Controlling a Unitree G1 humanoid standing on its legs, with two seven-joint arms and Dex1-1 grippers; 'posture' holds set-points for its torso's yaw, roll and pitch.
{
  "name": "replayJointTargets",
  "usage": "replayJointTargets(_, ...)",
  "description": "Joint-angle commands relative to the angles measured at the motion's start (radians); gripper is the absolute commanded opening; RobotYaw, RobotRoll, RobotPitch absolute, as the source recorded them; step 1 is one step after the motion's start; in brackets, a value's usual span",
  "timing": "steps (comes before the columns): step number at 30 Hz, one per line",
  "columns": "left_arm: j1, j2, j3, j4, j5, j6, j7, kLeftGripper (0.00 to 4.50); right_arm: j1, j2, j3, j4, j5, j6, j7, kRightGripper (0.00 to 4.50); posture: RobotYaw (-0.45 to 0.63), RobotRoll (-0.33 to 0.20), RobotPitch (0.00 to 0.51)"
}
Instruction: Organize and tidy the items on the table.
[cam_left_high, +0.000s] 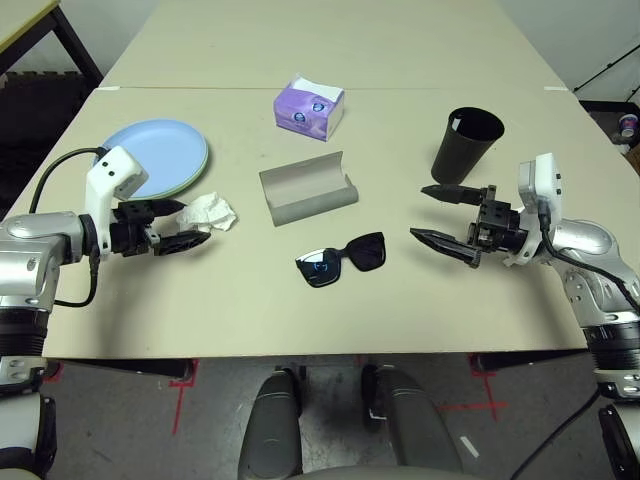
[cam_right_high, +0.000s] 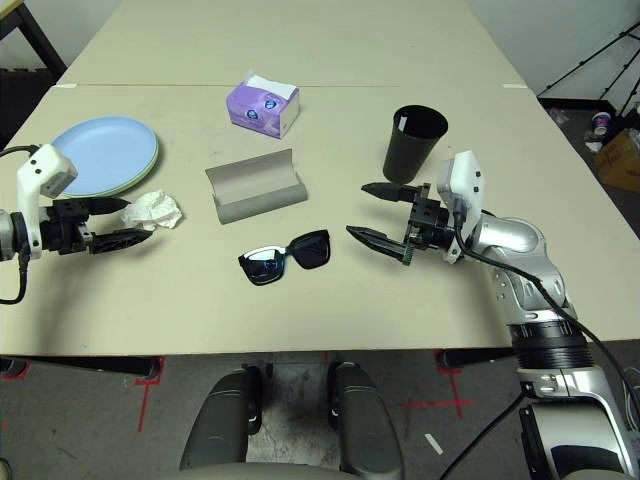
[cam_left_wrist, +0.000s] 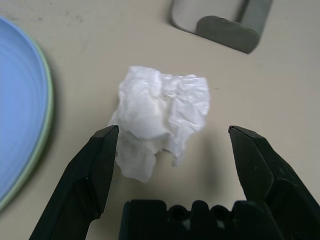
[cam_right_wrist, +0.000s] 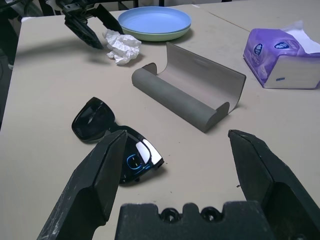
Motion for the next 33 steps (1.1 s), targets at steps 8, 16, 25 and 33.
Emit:
replayJointTargets(8,-0.038,-0.019,-0.007,0.071,0.031,-0.049,0.04,1.98,0.021,0.003,-0.006,-0.033,0.007,0.004,-0.009,4.5,-0.04,0.0,0.177)
replayJointTargets(16,-0.047,-0.005,0.004,0.058,0.009,-0.022,0.016,0.03,0.017,0.004,-0.004,-0.024,0.004,-0.002,-0.008,4.5,-0.04,0.0,0.177)
replayJointTargets(25,-0.117,0.038,0.047,0.038,-0.054,0.078,-0.029,0.03,0.014,0.01,0.001,-0.012,0.0,-0.008,-0.005,4.5,-0.03,0.0,0.176)
replayJointTargets(33,-0.245,0.046,0.076,0.178,-0.016,0.046,0.053,0.03,0.005,0.02,0.004,-0.001,-0.005,-0.015,-0.001,4.5,-0.03,0.0,0.173)
